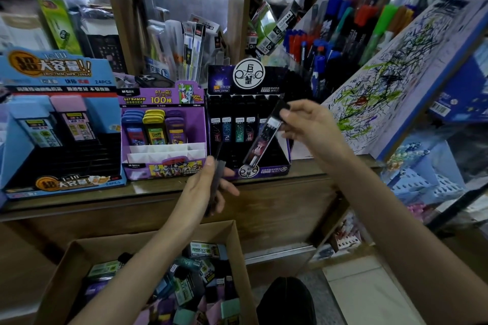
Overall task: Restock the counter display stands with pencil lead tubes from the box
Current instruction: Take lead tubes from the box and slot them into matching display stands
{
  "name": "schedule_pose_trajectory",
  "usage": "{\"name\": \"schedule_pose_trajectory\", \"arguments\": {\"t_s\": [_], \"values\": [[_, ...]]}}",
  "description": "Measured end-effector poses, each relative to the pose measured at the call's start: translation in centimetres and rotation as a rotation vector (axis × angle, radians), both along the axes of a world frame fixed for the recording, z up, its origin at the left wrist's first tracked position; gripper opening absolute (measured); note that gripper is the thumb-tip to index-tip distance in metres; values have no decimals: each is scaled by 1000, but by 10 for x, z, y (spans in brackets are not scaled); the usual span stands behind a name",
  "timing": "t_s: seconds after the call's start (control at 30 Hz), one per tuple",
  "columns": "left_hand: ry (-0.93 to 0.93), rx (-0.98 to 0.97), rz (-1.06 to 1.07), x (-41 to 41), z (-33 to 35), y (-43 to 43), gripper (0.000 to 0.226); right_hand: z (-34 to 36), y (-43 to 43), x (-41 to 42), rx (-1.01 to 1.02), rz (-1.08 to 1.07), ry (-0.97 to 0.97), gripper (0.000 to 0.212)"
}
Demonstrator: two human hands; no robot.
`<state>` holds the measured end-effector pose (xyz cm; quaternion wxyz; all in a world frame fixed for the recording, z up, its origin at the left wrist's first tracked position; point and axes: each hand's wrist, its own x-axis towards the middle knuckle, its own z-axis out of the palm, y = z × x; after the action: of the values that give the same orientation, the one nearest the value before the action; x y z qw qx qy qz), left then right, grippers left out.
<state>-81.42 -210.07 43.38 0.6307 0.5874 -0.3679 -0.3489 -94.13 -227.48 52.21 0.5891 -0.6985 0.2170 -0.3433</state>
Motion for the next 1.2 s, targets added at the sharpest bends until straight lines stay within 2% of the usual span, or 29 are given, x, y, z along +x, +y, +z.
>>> {"name": "schedule_pose_trajectory", "arguments": {"t_s": [0.1,0.23,0.33,0.4,0.6,0.83,1.07,1.2], "values": [[16,1,19,5,-3,2,46,15,-18,1,-220,-145,74,9],[54,4,24,8,-3,4,28,19,-38,7,-481,-231,192,9],[27,-10,15,9,-6,7,14,15,-48,13,-589,-271,272,12],[41,-21,28,9,-8,7,14,10,-51,18,-652,-261,314,13],[41,-50,96,13,-8,8,16,-2,-53,27,-775,-172,436,19],[31,-53,115,14,-9,9,8,-3,-60,31,-685,-193,424,18],[30,-50,109,13,-9,9,13,-11,-62,39,-938,-244,549,18],[-14,-59,95,14,-6,8,17,-10,-63,41,-977,-273,607,24]]}}
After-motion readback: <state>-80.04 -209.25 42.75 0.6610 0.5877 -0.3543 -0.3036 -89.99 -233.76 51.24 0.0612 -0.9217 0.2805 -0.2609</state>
